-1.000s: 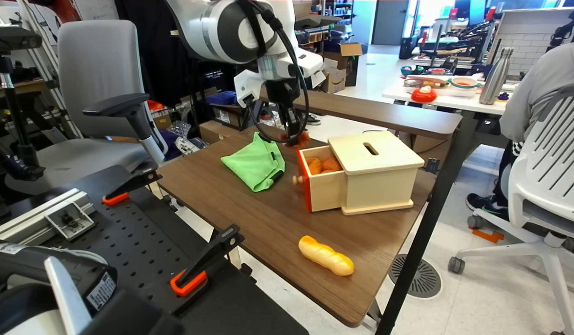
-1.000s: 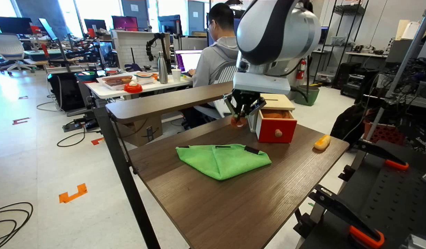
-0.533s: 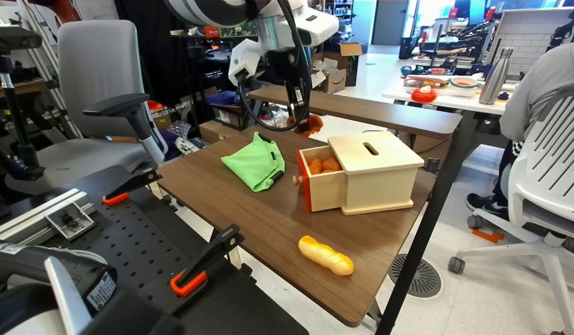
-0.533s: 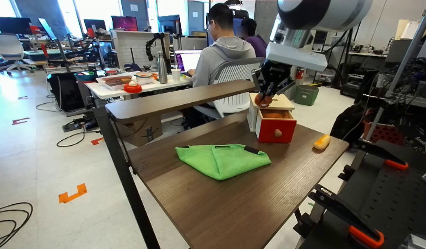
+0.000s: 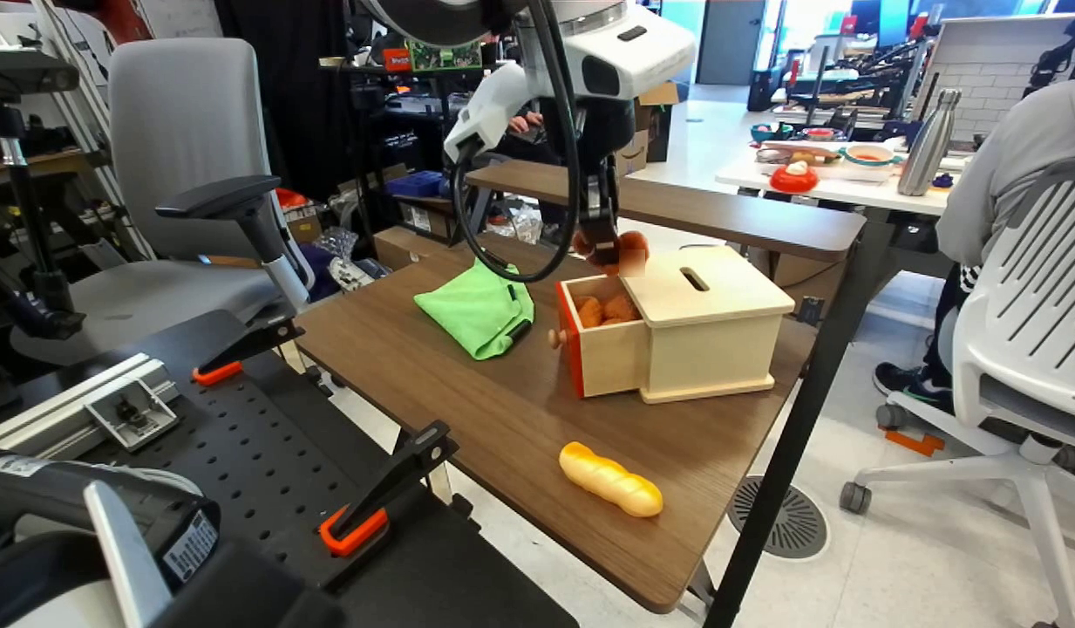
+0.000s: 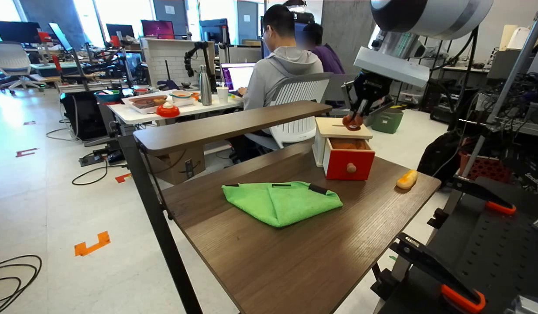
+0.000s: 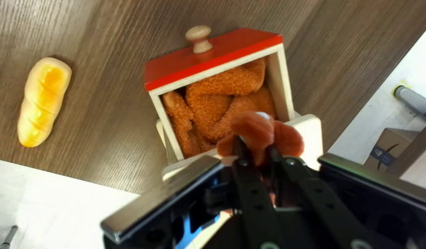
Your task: Open the drawer, pick up the toy and put it in the drawer
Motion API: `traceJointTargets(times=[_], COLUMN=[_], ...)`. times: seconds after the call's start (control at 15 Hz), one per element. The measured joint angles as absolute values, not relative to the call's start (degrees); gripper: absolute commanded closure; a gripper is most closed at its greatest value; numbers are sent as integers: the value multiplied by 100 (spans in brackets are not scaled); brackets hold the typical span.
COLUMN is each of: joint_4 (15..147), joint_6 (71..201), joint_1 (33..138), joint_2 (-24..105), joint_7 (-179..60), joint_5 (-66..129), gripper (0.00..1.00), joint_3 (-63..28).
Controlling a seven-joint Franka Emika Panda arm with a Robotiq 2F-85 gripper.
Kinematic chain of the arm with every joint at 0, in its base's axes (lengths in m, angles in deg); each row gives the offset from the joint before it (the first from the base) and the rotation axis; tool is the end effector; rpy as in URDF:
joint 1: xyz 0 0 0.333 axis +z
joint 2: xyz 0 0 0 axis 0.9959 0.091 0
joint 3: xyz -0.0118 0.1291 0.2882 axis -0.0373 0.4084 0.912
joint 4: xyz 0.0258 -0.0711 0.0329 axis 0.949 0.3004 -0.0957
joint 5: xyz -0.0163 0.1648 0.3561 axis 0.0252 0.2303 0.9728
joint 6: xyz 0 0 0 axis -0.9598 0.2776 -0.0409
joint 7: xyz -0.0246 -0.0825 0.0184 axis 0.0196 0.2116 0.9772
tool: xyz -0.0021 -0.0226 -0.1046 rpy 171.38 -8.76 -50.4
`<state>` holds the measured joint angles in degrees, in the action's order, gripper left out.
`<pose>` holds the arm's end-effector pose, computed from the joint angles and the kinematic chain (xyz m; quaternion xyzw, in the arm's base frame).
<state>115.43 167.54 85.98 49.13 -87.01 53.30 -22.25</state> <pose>0.5653 -0.0946 0.2071 -0.8764 0.4621 -0.1240 0.0552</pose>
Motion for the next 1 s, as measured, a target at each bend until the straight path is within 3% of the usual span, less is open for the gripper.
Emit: traceJointTargets(times=[0.87, 0.93, 1.0], joint_4=[11405, 11383, 11359], joint_6=[16754, 16754, 16754], joint_1=[8622, 8622, 8622], joint_2=[5544, 5572, 5596], joint_7=[-8993, -9007, -9017], joint_5=[5329, 5329, 5329], gripper=[97, 67, 62], joint_3=[-2262, -2264, -2265])
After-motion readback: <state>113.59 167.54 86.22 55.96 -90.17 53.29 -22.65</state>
